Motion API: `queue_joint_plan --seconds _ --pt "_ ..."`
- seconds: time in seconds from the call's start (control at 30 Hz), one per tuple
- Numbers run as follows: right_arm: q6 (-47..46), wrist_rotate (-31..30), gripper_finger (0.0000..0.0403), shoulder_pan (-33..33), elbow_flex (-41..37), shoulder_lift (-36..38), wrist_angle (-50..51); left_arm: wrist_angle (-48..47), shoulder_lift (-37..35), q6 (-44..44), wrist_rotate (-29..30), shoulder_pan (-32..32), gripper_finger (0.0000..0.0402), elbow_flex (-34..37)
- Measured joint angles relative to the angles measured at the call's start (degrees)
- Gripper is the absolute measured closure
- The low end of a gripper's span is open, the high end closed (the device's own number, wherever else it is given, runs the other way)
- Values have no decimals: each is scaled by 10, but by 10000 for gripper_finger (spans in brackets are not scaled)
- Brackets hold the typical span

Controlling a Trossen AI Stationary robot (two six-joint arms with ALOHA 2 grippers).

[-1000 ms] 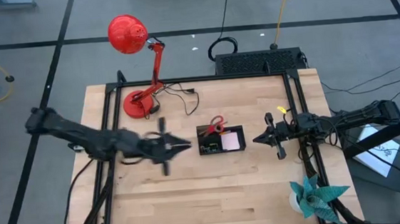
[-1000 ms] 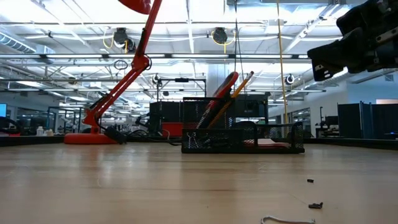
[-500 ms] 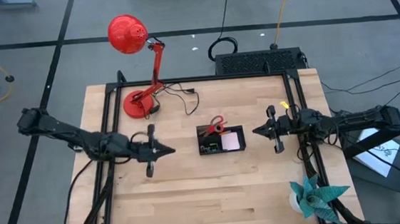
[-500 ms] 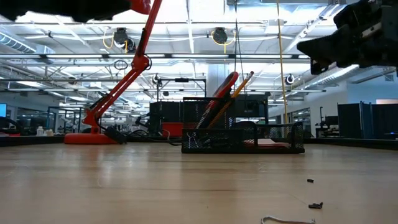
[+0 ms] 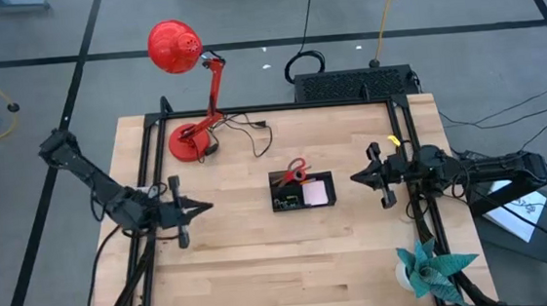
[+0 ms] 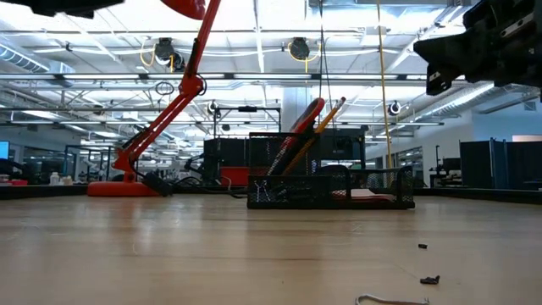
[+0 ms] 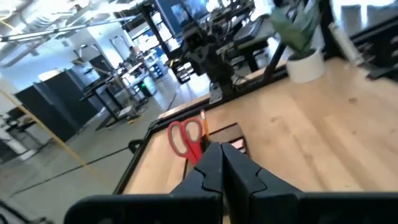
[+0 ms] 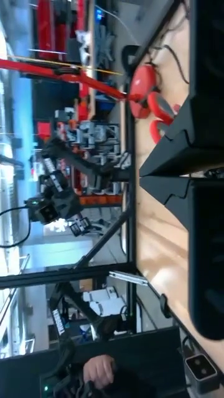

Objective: Pick and place office supplies into organizer
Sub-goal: Return to Home Position

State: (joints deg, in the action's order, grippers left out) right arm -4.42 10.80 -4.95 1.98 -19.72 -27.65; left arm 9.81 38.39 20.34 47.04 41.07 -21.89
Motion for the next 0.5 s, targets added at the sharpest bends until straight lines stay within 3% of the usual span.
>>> queue_joint_plan --seconds 0.2,0.3,0.43,0.5 --pt "19 15 402 0 0 28 1 -22 -52 -21 19 38 400 33" --pt "27 14 402 0 0 30 1 39 -71 -4 13 18 399 84" --pt "24 15 402 0 0 29 1 158 -115 70 -91 -56 400 149" --pt "20 16 402 0 0 29 1 168 -140 81 -155 -110 400 165"
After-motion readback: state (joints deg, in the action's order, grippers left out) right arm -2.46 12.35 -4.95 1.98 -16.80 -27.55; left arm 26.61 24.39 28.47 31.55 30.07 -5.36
